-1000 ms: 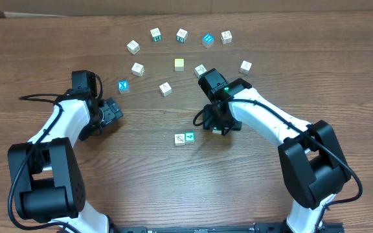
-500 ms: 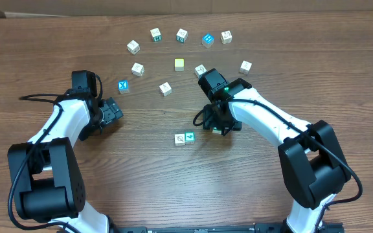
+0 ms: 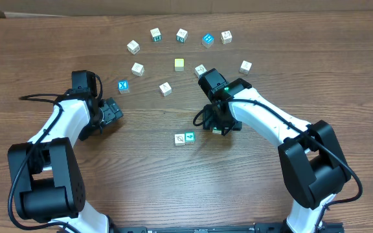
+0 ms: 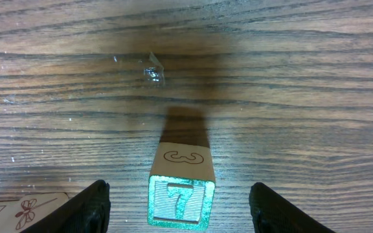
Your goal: Form a horizontal line
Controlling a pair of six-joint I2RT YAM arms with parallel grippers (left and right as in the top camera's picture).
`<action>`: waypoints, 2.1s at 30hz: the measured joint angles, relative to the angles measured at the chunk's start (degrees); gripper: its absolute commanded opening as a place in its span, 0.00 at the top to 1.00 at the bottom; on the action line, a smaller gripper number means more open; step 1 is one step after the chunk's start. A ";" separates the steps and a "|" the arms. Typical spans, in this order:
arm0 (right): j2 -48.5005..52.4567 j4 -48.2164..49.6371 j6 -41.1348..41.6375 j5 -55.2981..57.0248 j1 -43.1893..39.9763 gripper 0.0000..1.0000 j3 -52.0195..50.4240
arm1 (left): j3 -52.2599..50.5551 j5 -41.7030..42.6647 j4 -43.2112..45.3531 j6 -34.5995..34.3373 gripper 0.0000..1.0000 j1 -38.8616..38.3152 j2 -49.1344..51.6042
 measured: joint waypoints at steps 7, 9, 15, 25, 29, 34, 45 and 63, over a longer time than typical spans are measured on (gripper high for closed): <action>0.00 -0.04 0.00 0.00 0.00 0.34 0.00 | 0.00 0.00 0.00 0.00 0.01 0.00 0.00; 0.00 -0.04 0.02 0.00 0.00 0.33 0.00 | 0.00 0.00 0.00 0.00 0.00 0.00 0.00; 0.00 -0.07 0.02 0.02 0.00 0.32 0.00 | 0.00 0.00 0.00 0.00 0.00 0.00 0.00; 0.00 -0.07 0.04 0.00 0.00 0.33 0.00 | 0.00 0.00 0.00 0.00 0.00 0.00 0.00; 0.00 -0.07 -0.02 0.02 0.00 0.43 0.00 | 0.00 0.00 0.00 0.00 0.00 0.00 0.00; 0.00 -0.33 0.11 0.00 0.00 0.59 0.00 | 0.00 -0.02 0.00 0.00 0.00 0.00 0.00; 0.00 -0.83 0.02 -0.04 -0.02 0.56 0.00 | 0.00 0.00 0.00 0.00 0.00 0.00 0.00; 0.76 -0.63 0.28 -0.07 0.00 0.61 0.00 | 0.00 0.00 0.00 0.00 0.00 0.00 0.00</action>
